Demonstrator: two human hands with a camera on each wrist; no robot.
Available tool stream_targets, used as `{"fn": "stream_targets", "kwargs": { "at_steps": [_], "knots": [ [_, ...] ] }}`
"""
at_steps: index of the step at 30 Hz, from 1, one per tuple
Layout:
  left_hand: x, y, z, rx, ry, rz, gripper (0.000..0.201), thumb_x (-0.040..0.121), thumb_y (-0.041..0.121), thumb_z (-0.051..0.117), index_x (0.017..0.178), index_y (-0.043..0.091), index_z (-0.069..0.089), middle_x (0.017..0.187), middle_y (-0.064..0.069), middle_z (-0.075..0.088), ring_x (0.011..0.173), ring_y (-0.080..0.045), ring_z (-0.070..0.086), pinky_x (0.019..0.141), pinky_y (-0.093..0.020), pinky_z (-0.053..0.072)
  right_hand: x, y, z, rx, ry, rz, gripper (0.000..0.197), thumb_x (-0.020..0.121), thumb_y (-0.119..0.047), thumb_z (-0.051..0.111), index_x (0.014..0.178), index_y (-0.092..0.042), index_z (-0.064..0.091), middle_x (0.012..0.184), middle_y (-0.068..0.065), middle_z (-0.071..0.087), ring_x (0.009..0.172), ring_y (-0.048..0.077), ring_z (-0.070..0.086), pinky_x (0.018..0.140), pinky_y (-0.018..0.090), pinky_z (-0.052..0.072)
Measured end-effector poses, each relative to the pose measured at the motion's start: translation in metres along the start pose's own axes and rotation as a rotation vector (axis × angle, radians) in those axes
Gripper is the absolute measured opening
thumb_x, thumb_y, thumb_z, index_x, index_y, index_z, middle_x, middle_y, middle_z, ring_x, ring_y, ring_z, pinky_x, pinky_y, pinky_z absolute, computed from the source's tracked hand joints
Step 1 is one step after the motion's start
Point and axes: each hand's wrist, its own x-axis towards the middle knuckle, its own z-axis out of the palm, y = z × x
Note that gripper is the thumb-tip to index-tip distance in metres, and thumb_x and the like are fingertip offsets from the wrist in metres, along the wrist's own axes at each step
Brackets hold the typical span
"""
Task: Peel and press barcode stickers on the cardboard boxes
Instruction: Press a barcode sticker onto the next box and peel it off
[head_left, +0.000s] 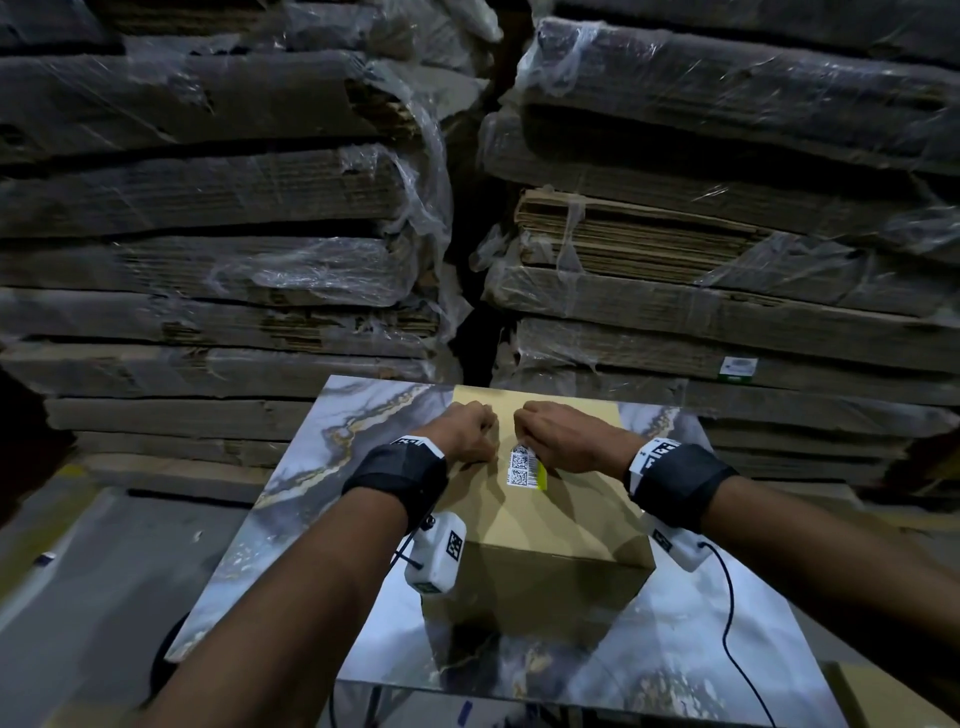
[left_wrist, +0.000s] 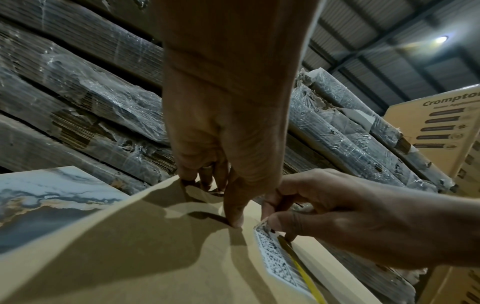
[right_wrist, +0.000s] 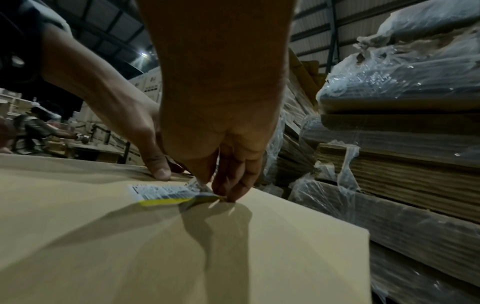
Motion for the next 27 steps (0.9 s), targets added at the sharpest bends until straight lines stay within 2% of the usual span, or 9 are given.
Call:
{"fn": "stream_targets", "kwargs": {
  "at_steps": [4, 7, 9, 11, 13, 15, 19, 24, 27],
  "knots": [
    [0.002, -0.003, 0.000, -0.007, 0.004, 0.022, 0.053, 0.089, 0.026, 0.068, 0.139, 0.017, 0.055, 0.143, -0.009, 0.052, 0.130, -0.027, 0.049, 0.107, -0.032, 0.041, 0.006, -0.007, -0.005, -0.068, -0.023, 0.045, 0.019, 0.104, -0.019, 0.045, 0.095, -0.006, 0.055, 0.096, 0.015, 0.059, 0.082, 0.031, 0.049, 0.070, 0.036, 0.031],
    [0.003, -0.003, 0.002, -0.008, 0.005, 0.021, 0.053, 0.087, 0.025, 0.068, 0.138, 0.019, 0.056, 0.141, -0.010, 0.053, 0.128, -0.027, 0.049, 0.106, -0.033, 0.043, 0.005, -0.004, -0.008, -0.002, -0.026, 0.039, 0.011, 0.098, -0.013, 0.051, 0.104, -0.007, 0.058, 0.094, 0.014, 0.064, 0.085, 0.032, 0.055, 0.070, 0.036, 0.034],
    [0.002, -0.003, 0.003, -0.008, -0.002, 0.006, 0.053, 0.086, 0.024, 0.068, 0.137, 0.021, 0.055, 0.137, -0.010, 0.054, 0.125, -0.028, 0.050, 0.102, -0.031, 0.044, 0.002, 0.004, -0.011, 0.164, 0.026, 0.065, 0.028, 0.091, -0.007, 0.059, 0.119, -0.008, 0.056, 0.088, 0.012, 0.068, 0.078, 0.029, 0.058, 0.068, 0.037, 0.041],
    [0.003, -0.003, 0.004, -0.010, -0.005, -0.004, 0.055, 0.085, 0.024, 0.066, 0.139, 0.022, 0.054, 0.139, -0.010, 0.052, 0.126, -0.029, 0.050, 0.103, -0.030, 0.044, -0.003, 0.010, -0.012, 0.233, 0.089, 0.078, 0.039, 0.089, -0.013, 0.067, 0.127, -0.009, 0.058, 0.092, 0.009, 0.071, 0.080, 0.026, 0.064, 0.073, 0.037, 0.050],
    [0.003, -0.003, 0.004, -0.009, -0.008, -0.009, 0.056, 0.085, 0.024, 0.066, 0.139, 0.021, 0.053, 0.142, -0.010, 0.050, 0.127, -0.030, 0.050, 0.105, -0.033, 0.044, -0.006, 0.012, -0.007, 0.159, 0.072, 0.060, 0.036, 0.088, -0.020, 0.072, 0.123, -0.011, 0.068, 0.099, 0.008, 0.070, 0.087, 0.025, 0.066, 0.078, 0.037, 0.053],
    [0.004, -0.002, 0.003, -0.005, -0.014, -0.014, 0.055, 0.085, 0.023, 0.066, 0.139, 0.019, 0.053, 0.143, -0.010, 0.049, 0.127, -0.030, 0.050, 0.106, -0.035, 0.045, -0.007, 0.010, 0.003, 0.108, 0.068, 0.044, 0.024, 0.089, -0.021, 0.071, 0.112, -0.015, 0.075, 0.098, 0.007, 0.068, 0.088, 0.025, 0.065, 0.078, 0.038, 0.052],
    [0.004, -0.002, 0.003, -0.010, -0.013, -0.003, 0.057, 0.082, 0.023, 0.066, 0.138, 0.018, 0.054, 0.143, -0.010, 0.051, 0.126, -0.029, 0.050, 0.106, -0.036, 0.045, -0.004, 0.010, 0.008, 0.111, 0.137, 0.054, 0.008, 0.090, -0.017, 0.070, 0.096, -0.014, 0.075, 0.092, 0.005, 0.068, 0.088, 0.027, 0.063, 0.073, 0.035, 0.045],
    [0.005, -0.005, 0.004, -0.025, -0.016, 0.013, 0.060, 0.083, 0.026, 0.068, 0.141, 0.018, 0.053, 0.146, -0.009, 0.051, 0.130, -0.028, 0.050, 0.109, -0.035, 0.043, -0.004, 0.006, 0.004, 0.021, 0.067, 0.032, 0.008, 0.096, -0.015, 0.060, 0.097, -0.011, 0.067, 0.100, 0.010, 0.064, 0.092, 0.032, 0.059, 0.076, 0.041, 0.044],
    [0.005, -0.003, 0.004, -0.024, -0.018, 0.016, 0.057, 0.083, 0.029, 0.070, 0.137, 0.019, 0.055, 0.141, -0.009, 0.054, 0.126, -0.029, 0.052, 0.106, -0.034, 0.045, 0.001, 0.001, 0.001, -0.117, -0.012, 0.059, 0.012, 0.098, -0.017, 0.055, 0.098, -0.010, 0.065, 0.102, 0.013, 0.064, 0.094, 0.034, 0.059, 0.077, 0.044, 0.045]
  ]
}}
